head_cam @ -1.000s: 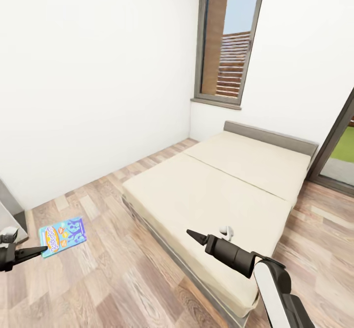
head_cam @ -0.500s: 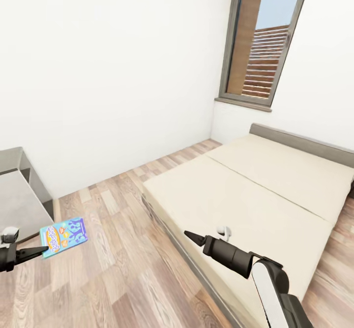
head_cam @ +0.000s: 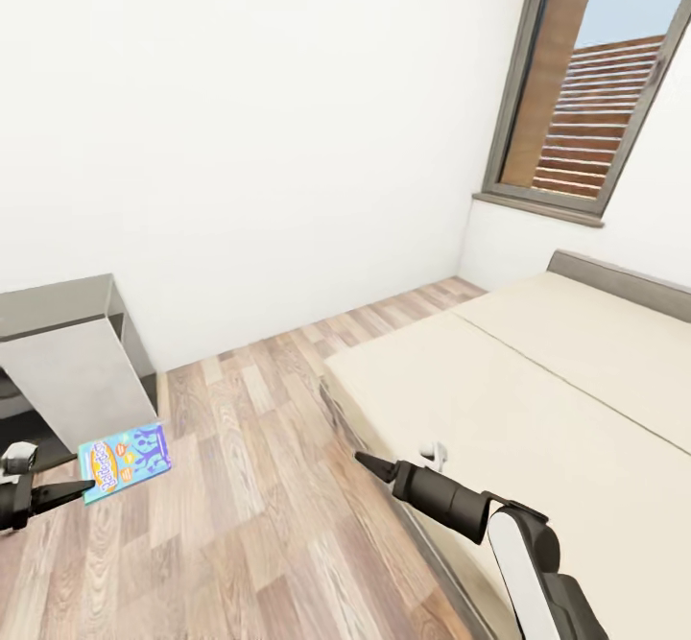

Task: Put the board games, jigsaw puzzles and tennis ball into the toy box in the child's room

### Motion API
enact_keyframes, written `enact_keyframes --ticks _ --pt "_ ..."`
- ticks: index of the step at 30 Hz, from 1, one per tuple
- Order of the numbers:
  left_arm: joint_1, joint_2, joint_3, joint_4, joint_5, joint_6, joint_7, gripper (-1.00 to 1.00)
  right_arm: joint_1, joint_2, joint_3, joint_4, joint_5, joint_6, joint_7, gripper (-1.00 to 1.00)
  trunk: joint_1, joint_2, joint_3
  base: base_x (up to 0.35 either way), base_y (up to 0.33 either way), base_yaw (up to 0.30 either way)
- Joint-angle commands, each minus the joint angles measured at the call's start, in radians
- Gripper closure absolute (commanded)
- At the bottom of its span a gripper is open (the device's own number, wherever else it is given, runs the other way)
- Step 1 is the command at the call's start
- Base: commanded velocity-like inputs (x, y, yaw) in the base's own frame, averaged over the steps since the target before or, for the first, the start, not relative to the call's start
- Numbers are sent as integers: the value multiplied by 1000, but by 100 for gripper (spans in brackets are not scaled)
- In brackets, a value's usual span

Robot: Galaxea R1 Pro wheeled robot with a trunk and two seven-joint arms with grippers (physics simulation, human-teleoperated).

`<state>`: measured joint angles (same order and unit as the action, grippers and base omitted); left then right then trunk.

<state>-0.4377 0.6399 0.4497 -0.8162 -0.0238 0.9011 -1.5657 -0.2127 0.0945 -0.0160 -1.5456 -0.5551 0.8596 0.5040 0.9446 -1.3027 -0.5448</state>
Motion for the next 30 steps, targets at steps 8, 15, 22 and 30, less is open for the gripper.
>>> enact_keyframes --ticks 8,15,22,30 --pt "-1 -9 -9 0 -12 14 -5 100 0 2 5 -1 1 6 -31 -100 -31 56 24 2 2 280" --pt "-1 -22 -11 -1 -37 15 -5 100 -1 1 44 1 7 7 -118 -100 -58 105 45 0 0 271" --pt "-1 -54 -11 -4 -49 16 201 100 -2 -1 41 3 9 6 -155 -100 -84 154 67 0 0 57" --pt "-1 -116 -12 -20 -47 16 404 100 -2 0 38 8 45 7 -206 -100 -115 210 92 0 0 2"
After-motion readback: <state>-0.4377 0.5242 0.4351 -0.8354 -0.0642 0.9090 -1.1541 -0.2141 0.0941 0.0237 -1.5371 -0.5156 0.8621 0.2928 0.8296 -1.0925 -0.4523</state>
